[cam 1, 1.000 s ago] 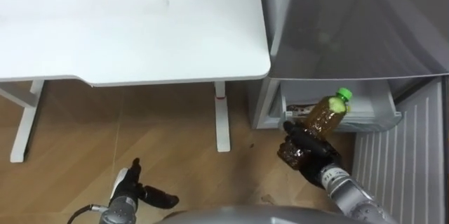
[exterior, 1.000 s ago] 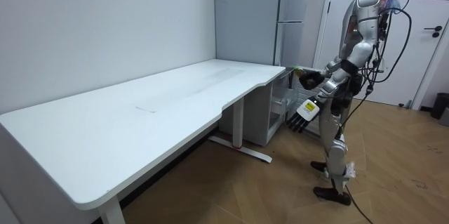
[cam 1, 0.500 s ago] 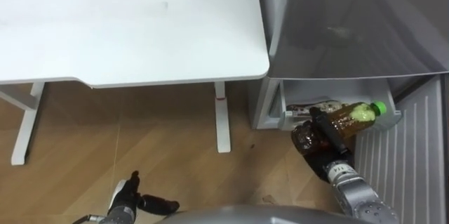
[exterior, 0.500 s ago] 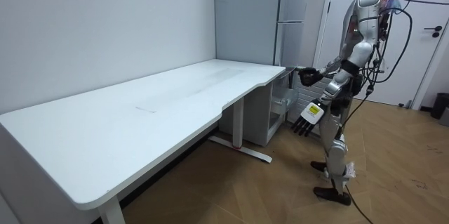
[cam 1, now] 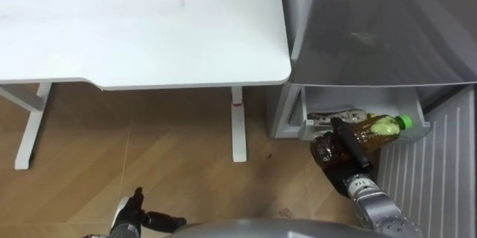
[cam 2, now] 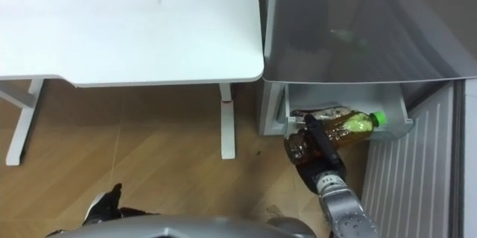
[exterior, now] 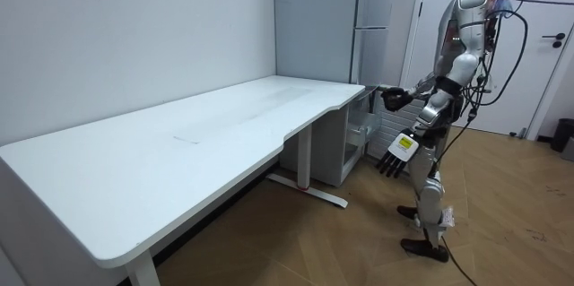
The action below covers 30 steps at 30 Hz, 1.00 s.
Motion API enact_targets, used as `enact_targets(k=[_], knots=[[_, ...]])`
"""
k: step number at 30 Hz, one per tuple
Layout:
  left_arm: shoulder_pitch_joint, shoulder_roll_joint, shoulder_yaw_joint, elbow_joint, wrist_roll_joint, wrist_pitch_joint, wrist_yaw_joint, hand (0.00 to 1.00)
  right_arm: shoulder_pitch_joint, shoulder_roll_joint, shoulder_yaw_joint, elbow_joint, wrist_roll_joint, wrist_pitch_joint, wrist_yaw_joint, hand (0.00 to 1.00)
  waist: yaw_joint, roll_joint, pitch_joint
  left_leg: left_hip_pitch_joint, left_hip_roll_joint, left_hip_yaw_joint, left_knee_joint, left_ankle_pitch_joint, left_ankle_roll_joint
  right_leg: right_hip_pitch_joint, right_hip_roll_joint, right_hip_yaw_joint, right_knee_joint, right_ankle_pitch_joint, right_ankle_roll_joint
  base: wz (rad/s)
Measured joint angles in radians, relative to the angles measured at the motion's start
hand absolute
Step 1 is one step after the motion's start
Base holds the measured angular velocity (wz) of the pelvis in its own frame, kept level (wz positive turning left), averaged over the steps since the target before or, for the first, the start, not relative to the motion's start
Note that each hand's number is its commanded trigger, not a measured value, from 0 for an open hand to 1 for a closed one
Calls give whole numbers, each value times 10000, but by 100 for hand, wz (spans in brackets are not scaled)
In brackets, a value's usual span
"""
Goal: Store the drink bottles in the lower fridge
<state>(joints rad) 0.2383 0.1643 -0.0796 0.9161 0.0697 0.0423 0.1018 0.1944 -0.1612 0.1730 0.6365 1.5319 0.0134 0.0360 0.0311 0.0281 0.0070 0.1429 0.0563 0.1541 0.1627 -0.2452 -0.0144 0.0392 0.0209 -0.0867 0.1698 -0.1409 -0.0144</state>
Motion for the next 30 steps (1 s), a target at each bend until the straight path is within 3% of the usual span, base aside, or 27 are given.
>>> enact_targets(k=[10, 18, 23, 30], knots=[[423, 16, 468, 76, 21, 3, 41, 0, -403, 162, -667, 1215, 496, -34, -35, 100, 52, -256, -9, 35, -4, -31, 14, 0, 0, 123, -12, -52, -41, -7, 6, 1], [734, 14, 493, 76, 423, 128, 16, 0, -493, 175, -1519, 1388, 1098, -43, -119, 100, 27, -136, 1, -103, -9, -248, 74, 0, 0, 100, -47, -265, -16, -51, -5, 8], [987, 20, 864, 74, 445, 254, -24, 0, -787, 154, -2290, 1391, 1126, -144, -248, 100, 15, -63, 14, -148, -13, -363, 82, 1, -2, 100, -53, -339, -20, -89, -13, 7], [858, 21, 1143, 73, 703, 308, -98, 0, -1299, 70, -2606, 1432, 1099, -348, -412, 100, 21, -70, -6, -471, -62, -632, 183, 9, 6, -78, -126, -568, 10, -137, -6, 11]])
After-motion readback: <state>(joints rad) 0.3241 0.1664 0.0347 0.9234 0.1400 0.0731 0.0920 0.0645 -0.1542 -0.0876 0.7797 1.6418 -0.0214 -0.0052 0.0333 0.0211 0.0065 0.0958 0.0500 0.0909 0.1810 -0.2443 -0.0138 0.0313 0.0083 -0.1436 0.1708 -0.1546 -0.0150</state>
